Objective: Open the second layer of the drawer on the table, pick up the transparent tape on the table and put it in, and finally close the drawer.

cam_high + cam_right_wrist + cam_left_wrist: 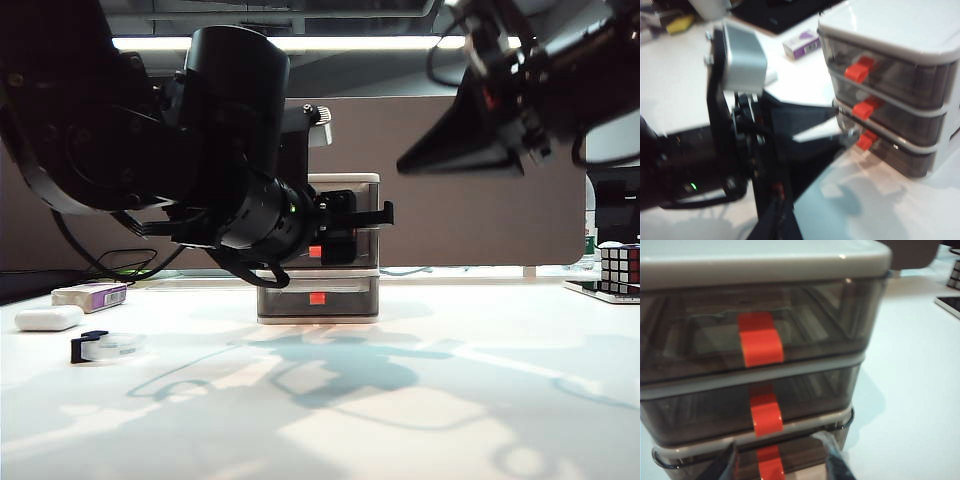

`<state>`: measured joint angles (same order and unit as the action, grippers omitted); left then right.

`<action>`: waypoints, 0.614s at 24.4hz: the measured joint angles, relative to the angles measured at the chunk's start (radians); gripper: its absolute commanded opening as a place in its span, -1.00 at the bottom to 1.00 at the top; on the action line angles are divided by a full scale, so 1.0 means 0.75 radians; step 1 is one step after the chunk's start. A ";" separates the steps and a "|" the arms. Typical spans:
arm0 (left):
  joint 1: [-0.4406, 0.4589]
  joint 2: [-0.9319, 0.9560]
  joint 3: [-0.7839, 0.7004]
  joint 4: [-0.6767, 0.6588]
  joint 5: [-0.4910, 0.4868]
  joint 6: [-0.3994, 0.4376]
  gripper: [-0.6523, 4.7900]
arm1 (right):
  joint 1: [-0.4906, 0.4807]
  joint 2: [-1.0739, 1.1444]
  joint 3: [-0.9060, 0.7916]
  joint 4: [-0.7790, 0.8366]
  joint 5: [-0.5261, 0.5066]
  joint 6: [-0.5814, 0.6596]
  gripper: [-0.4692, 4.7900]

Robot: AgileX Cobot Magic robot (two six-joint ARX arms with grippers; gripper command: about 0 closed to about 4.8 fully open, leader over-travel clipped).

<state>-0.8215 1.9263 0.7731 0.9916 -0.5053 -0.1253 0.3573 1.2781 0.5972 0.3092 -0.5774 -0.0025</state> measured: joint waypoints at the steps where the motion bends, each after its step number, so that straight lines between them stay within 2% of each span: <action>1: 0.000 0.003 0.003 0.005 -0.006 -0.005 0.03 | -0.001 0.025 0.007 -0.004 -0.007 -0.021 -0.83; 4: 0.000 0.022 0.014 0.030 -0.011 -0.008 0.03 | -0.045 0.136 0.064 0.006 -0.115 -0.065 -0.83; 15: -0.001 0.062 0.038 0.059 -0.065 -0.046 0.03 | -0.178 0.396 0.246 0.136 -0.326 -0.064 -0.83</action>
<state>-0.8219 1.9724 0.8013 1.0359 -0.5537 -0.1600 0.2241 1.5749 0.7818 0.4110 -0.8219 -0.0502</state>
